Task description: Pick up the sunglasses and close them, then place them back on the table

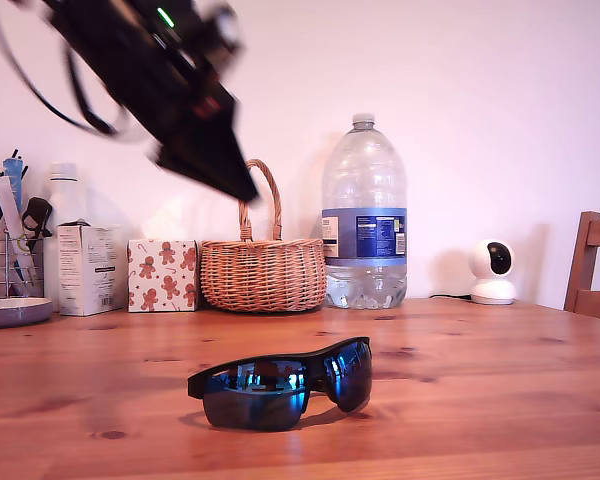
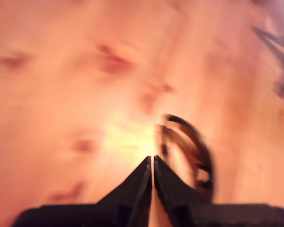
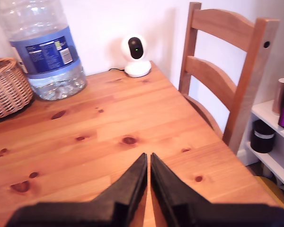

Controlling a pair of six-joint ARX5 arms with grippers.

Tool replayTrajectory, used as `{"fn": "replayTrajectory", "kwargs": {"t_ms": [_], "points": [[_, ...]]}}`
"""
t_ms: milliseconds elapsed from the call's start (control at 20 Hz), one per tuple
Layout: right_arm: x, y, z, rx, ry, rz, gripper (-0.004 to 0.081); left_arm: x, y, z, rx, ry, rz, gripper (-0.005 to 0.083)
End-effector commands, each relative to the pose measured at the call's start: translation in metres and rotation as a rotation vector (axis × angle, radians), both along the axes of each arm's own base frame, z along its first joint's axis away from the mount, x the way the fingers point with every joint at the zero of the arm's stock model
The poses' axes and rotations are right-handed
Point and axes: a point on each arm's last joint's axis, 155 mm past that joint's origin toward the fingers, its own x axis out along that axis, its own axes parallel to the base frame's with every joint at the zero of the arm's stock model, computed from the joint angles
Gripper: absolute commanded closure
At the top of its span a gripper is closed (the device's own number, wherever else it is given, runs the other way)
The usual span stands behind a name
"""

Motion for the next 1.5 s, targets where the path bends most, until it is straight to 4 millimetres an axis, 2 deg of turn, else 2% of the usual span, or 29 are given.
{"fn": "replayTrajectory", "kwargs": {"t_ms": [0,150,250,350,500,650,950,1150,1350,1450], "points": [[0.001,0.001,0.002,0.0,-0.006,0.007,0.0783,0.004,0.028,-0.008,0.003,-0.022,0.105,0.0792],[0.001,0.003,0.003,0.001,-0.008,0.018,0.0783,0.016,0.074,0.011,-0.048,-0.164,0.286,0.0792],[0.002,0.008,0.003,0.003,-0.009,0.042,0.0783,0.017,0.104,0.024,-0.085,-0.258,0.409,0.0792],[0.002,0.011,0.003,-0.002,-0.01,0.062,0.0783,0.014,0.134,0.027,-0.1,-0.337,0.524,0.0792],[0.002,0.015,0.003,-0.004,-0.01,0.084,0.0783,0.002,0.17,0.019,-0.1,-0.399,0.636,0.0792],[0.003,0.019,0.005,0.001,-0.016,0.108,0.0783,-0.009,0.197,0.005,-0.145,-0.402,0.748,0.0792],[0.003,0.031,0.007,-0.029,-0.025,0.164,0.0783,-0.043,0.203,-0.022,-0.209,-0.454,0.78,0.0792],[0.002,0.043,0.0,-0.08,-0.009,0.211,0.0783,-0.06,0.204,-0.025,-0.272,-0.498,0.794,0.0792],[0.0,0.038,-0.023,-0.102,0.031,0.171,0.0783,-0.072,0.204,-0.021,-0.3,-0.542,0.792,0.0792],[0.0,0.036,-0.019,-0.112,-0.004,0.153,0.0783,-0.077,0.205,-0.021,-0.314,-0.544,0.802,0.0792]]}}
